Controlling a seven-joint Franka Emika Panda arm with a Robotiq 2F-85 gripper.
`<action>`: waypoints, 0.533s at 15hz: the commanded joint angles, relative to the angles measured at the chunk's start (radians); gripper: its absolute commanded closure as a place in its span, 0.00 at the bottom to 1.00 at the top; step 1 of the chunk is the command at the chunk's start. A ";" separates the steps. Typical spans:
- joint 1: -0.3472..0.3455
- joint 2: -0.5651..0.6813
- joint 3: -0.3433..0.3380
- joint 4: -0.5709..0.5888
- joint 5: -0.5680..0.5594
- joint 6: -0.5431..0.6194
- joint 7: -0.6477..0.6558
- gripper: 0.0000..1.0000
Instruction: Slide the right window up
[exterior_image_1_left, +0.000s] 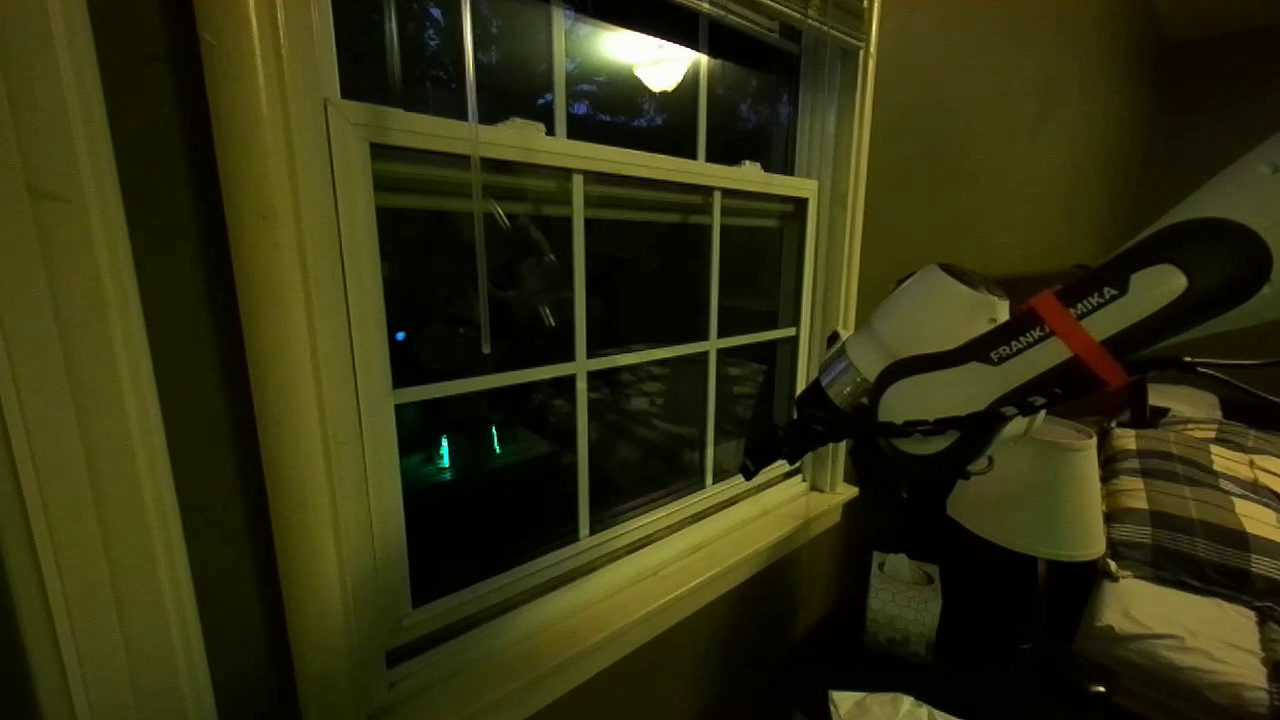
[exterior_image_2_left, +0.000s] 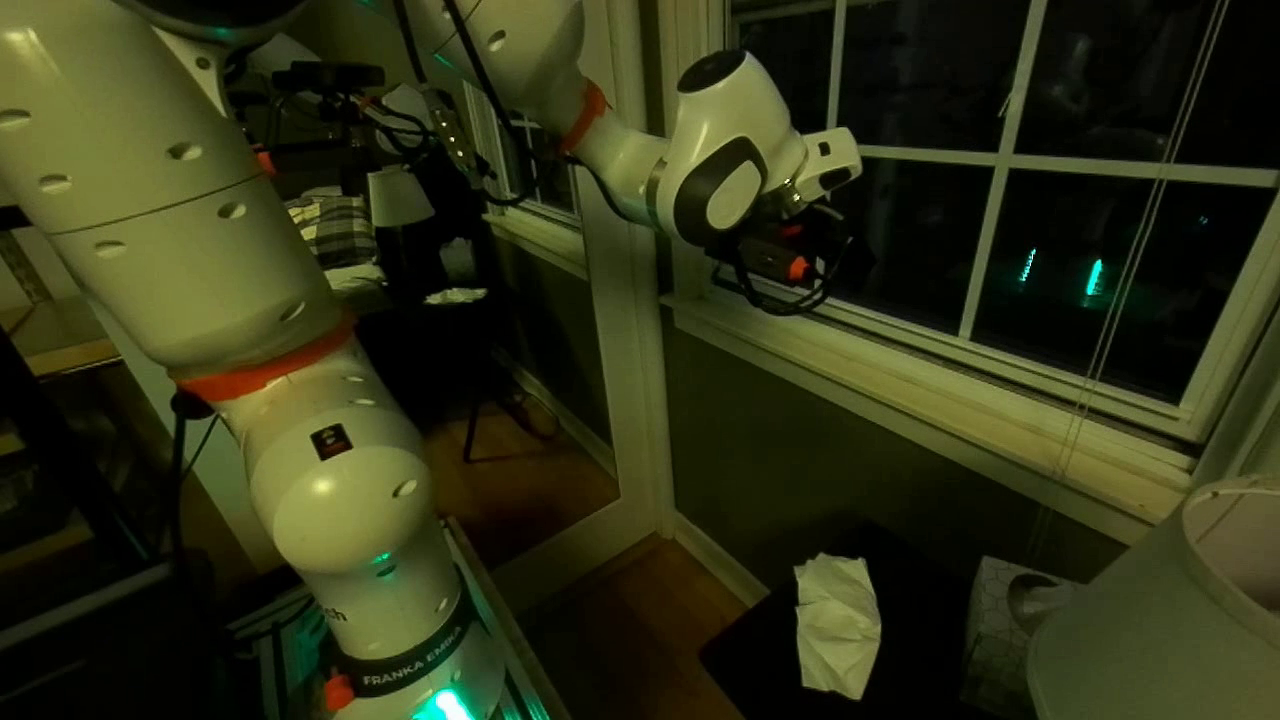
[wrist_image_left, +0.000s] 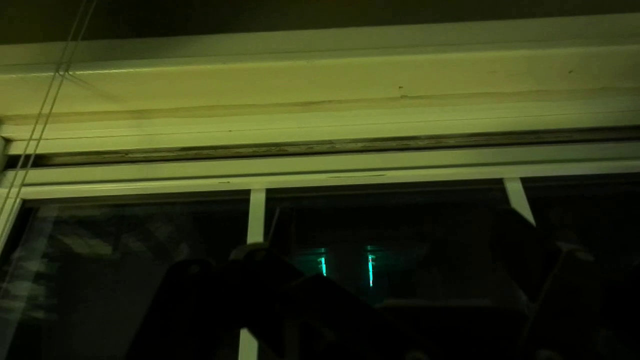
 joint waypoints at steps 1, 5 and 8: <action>0.000 -0.001 0.000 0.000 0.000 0.000 0.000 0.00; 0.043 0.106 -0.026 0.030 0.080 0.032 -0.033 0.00; 0.061 0.212 -0.017 0.063 0.143 0.065 -0.062 0.00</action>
